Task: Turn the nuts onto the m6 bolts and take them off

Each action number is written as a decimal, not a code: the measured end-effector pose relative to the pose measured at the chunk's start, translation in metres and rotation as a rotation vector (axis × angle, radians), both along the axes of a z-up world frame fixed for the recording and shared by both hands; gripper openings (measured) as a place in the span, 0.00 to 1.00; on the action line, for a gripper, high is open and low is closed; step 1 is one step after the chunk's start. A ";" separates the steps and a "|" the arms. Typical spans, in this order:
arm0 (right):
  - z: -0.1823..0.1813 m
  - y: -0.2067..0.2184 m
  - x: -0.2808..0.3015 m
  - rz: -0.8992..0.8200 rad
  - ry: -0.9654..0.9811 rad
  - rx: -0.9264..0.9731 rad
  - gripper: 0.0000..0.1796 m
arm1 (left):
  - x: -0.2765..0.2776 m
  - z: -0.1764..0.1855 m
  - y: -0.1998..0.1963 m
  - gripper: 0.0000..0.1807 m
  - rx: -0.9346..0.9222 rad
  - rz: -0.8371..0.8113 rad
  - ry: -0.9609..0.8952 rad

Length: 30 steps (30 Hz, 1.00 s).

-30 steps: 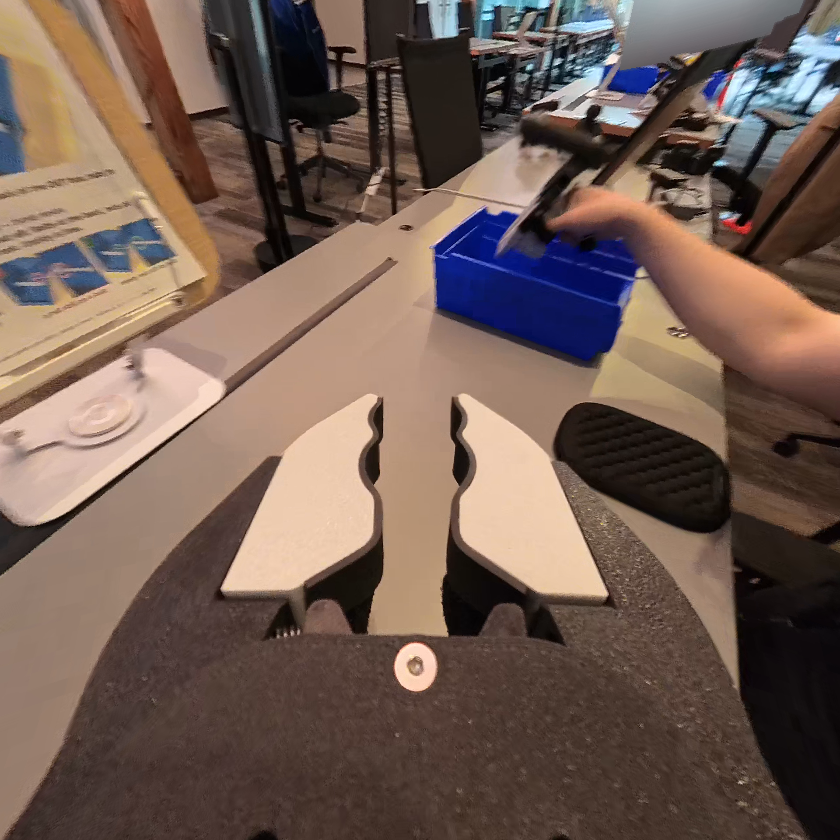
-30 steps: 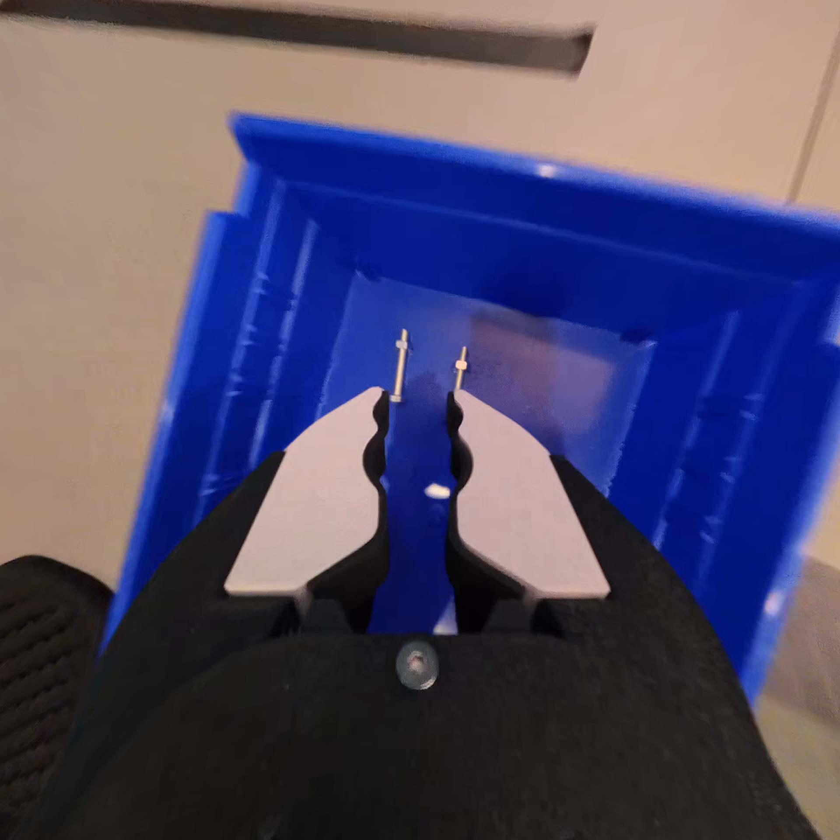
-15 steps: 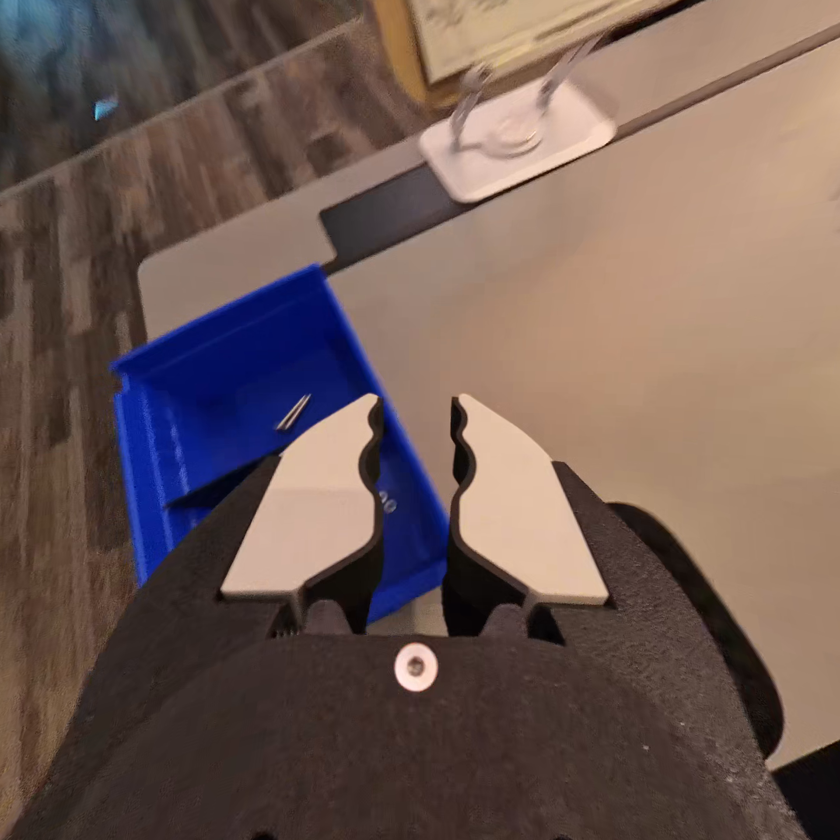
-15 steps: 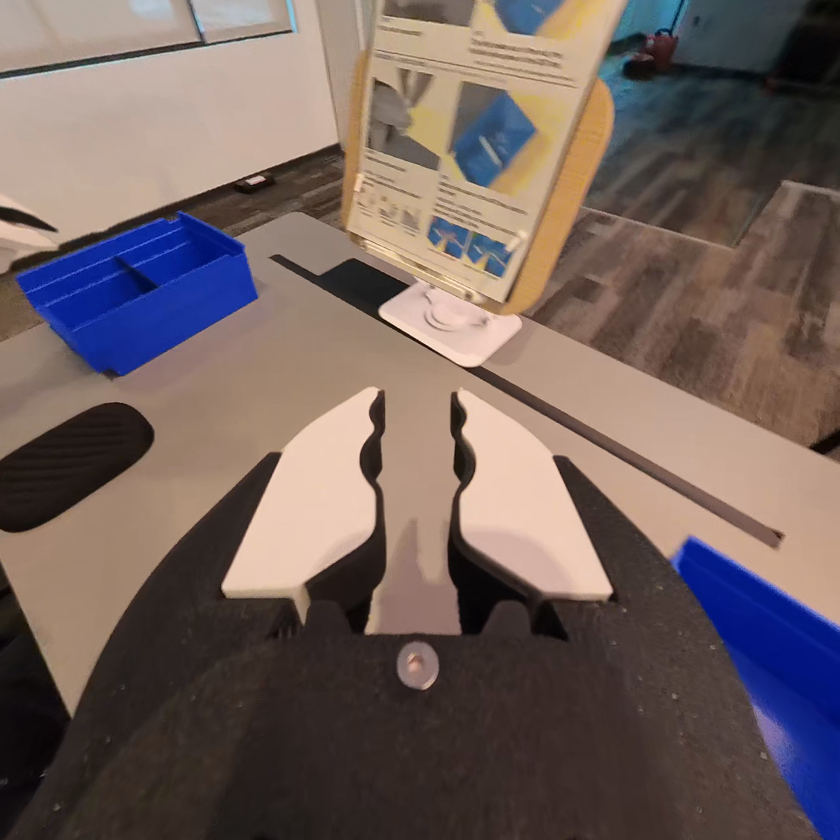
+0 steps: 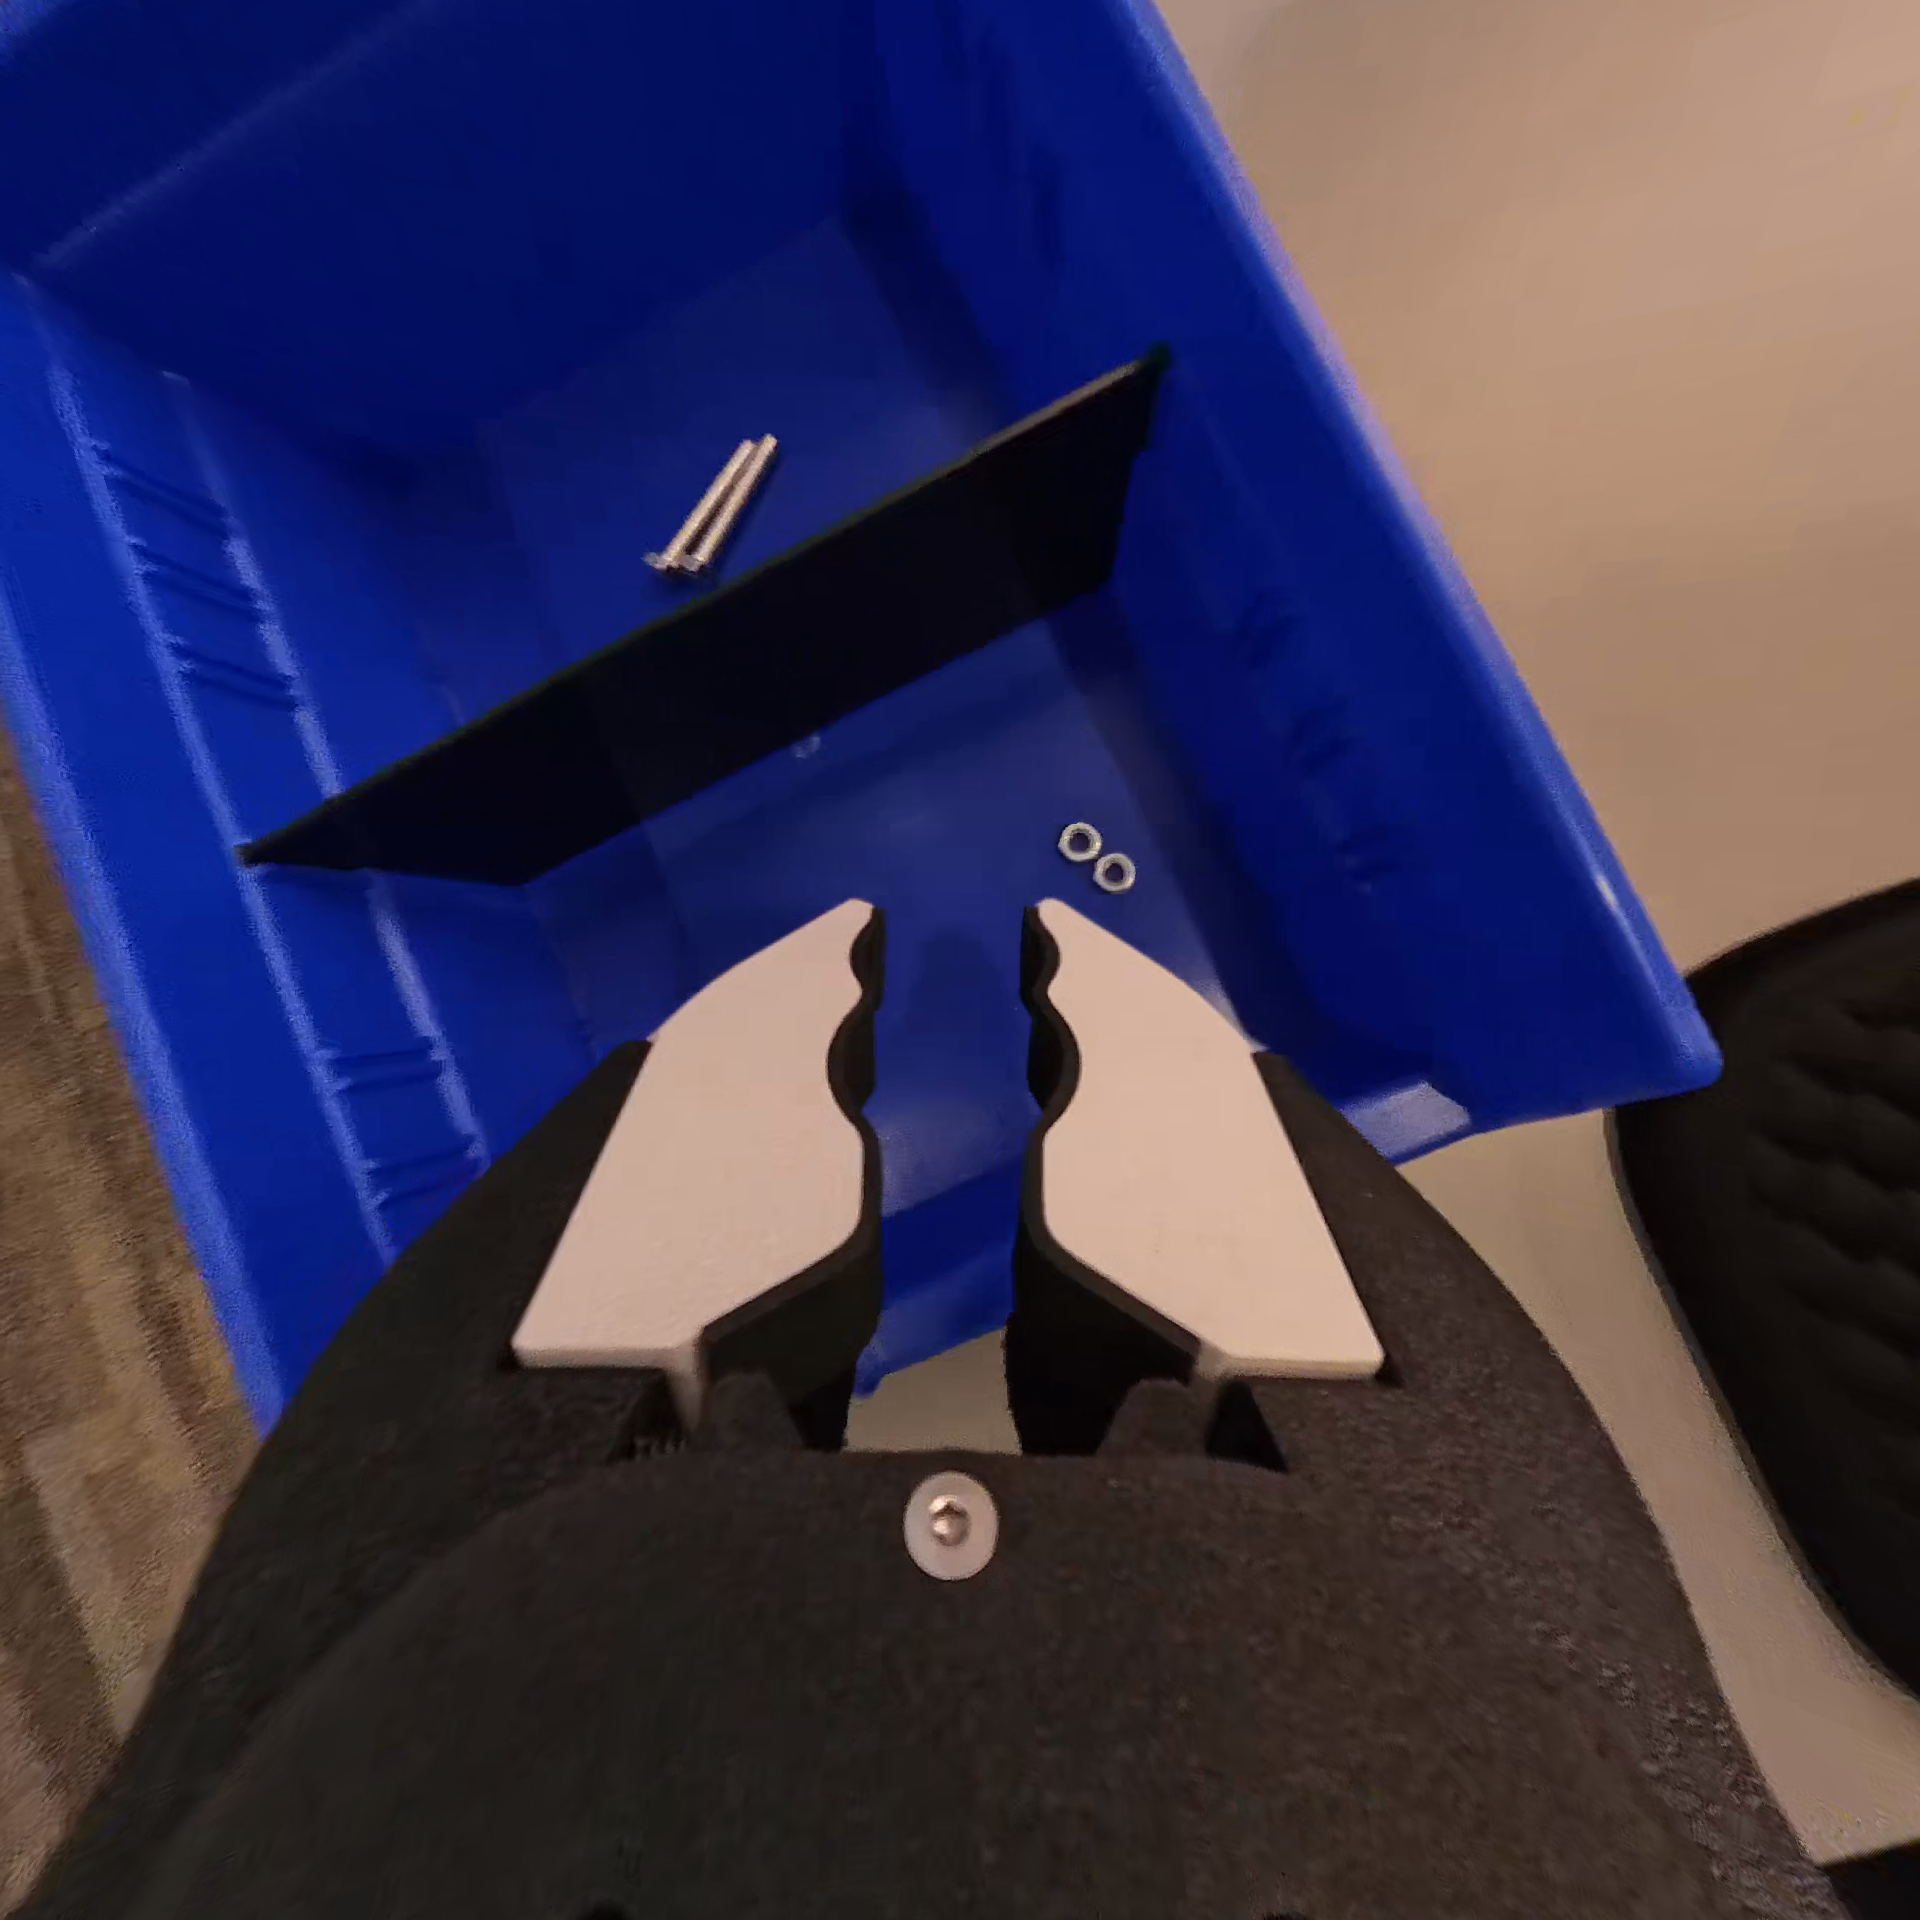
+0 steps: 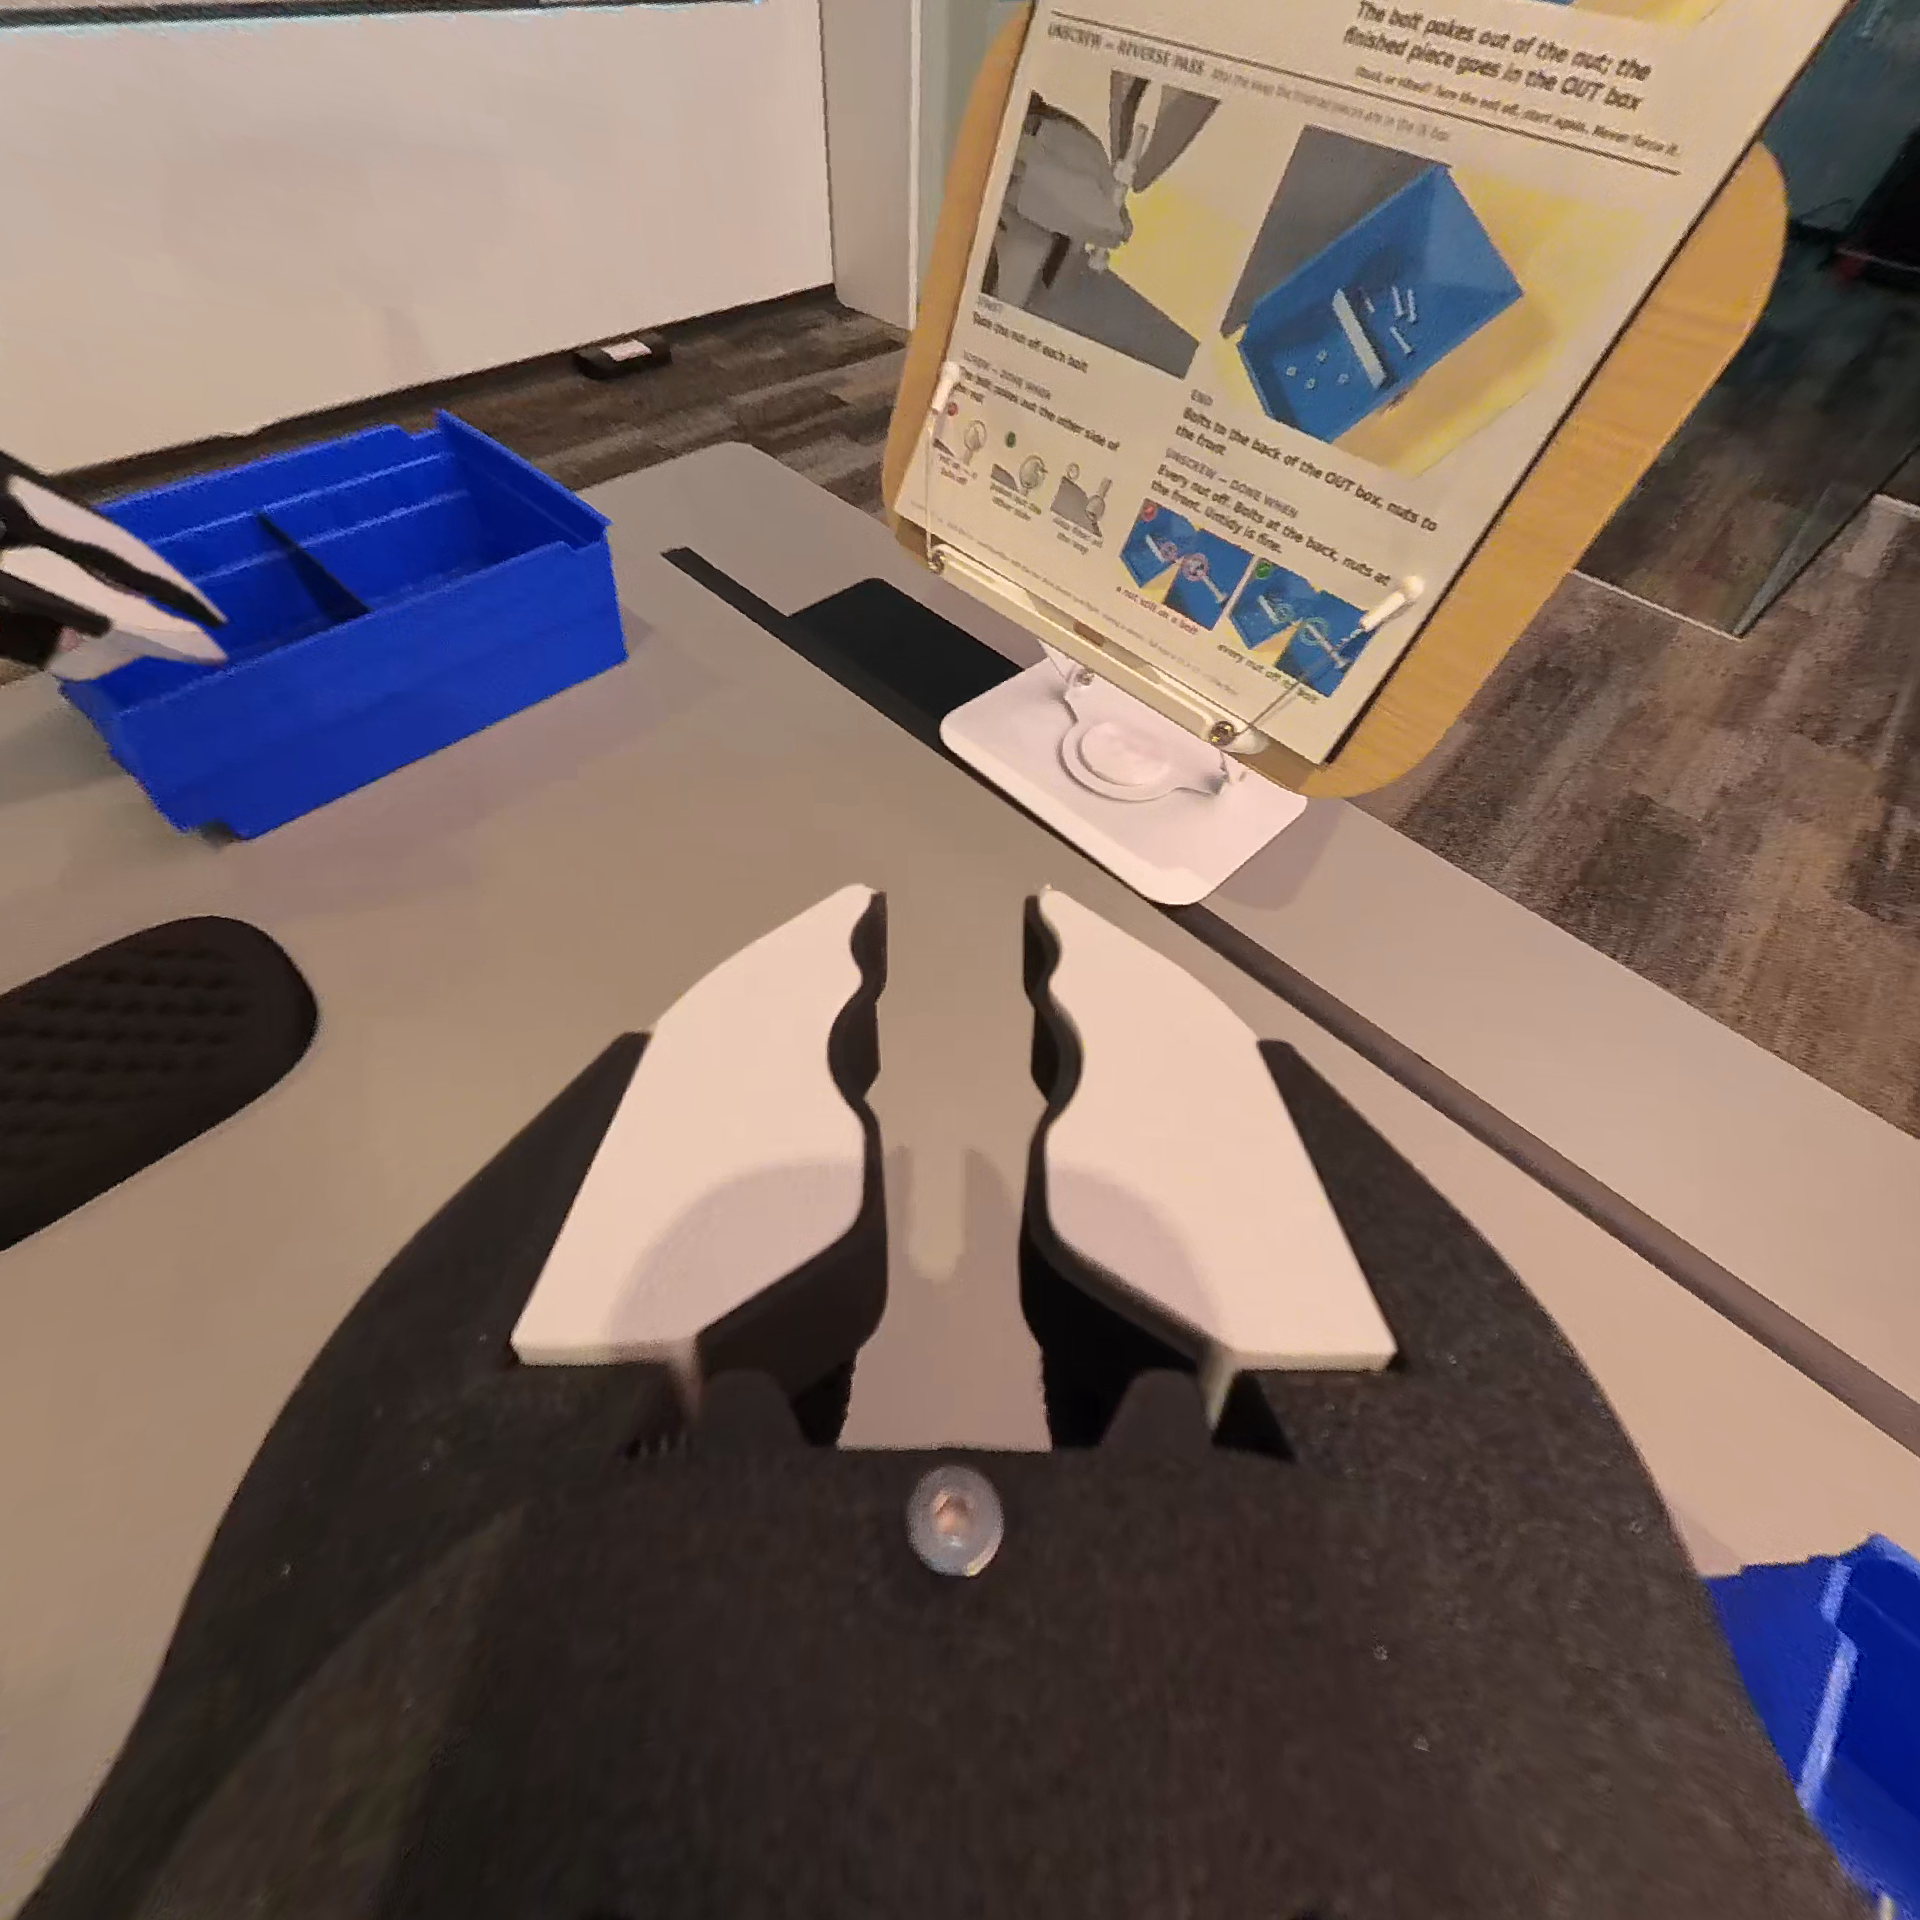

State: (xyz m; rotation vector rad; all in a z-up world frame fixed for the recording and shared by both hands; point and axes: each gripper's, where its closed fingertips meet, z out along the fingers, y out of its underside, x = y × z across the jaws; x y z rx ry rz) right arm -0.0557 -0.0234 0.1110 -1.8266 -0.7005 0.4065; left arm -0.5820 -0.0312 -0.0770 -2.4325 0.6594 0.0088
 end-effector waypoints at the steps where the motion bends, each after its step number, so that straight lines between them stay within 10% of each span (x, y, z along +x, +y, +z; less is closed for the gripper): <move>1: -0.001 0.003 0.001 -0.008 -0.001 0.005 0.13 | 0.002 -0.005 0.000 0.14 -0.012 -0.013 -0.017; 11: -0.015 0.015 0.014 -0.057 -0.019 0.002 0.12 | 0.007 0.018 0.022 0.13 0.026 -0.101 -0.024; 30: -0.029 0.015 0.018 0.028 0.036 -0.056 0.11 | 0.017 -0.056 0.004 0.13 -0.122 -0.815 0.320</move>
